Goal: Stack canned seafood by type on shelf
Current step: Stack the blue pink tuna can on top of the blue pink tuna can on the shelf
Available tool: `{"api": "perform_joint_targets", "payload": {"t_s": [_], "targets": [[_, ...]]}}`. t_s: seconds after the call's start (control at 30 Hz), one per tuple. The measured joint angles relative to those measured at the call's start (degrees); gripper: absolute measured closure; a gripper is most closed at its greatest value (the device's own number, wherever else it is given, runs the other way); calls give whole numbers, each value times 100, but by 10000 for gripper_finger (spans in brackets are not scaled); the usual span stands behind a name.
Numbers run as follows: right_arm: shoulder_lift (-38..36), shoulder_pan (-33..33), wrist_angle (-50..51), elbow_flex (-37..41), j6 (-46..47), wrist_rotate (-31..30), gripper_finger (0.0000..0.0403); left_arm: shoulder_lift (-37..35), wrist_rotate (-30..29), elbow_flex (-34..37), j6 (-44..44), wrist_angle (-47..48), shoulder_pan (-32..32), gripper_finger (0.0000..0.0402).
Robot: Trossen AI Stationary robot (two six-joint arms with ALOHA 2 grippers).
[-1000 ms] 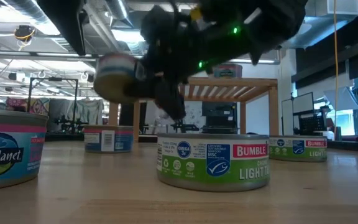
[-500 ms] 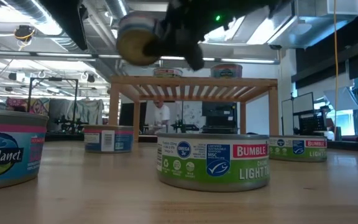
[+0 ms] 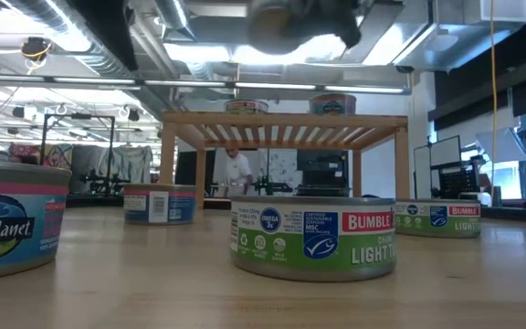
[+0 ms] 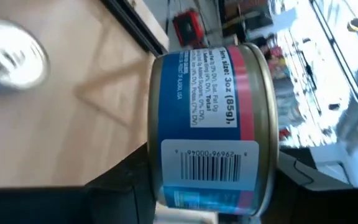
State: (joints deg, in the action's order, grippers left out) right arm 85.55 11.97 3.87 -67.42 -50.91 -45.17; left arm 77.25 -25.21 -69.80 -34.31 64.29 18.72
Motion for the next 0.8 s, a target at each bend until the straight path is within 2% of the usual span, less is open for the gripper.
{"api": "perform_joint_targets", "payload": {"t_s": [0.17, 0.3, 0.5, 0.67, 0.8], "targets": [[-581, 0, 721, -4, 158, -570, 197, 3, 0, 0, 193, -267, 0, 284], [-1053, -4, 1502, -4, 506, -721, 210, 4, -15, 1, 427, -519, 0, 284], [-1739, -240, 2642, -2, 1202, -1028, 204, 7, -20, 2, 617, -941, 0, 284], [-2188, -705, 3222, -2, 1473, -972, 200, 9, -20, 2, 619, -1100, 0, 284], [-2343, -1250, 3312, -2, 1443, -433, 209, 9, -39, 2, 619, -1141, 0, 284]]}}
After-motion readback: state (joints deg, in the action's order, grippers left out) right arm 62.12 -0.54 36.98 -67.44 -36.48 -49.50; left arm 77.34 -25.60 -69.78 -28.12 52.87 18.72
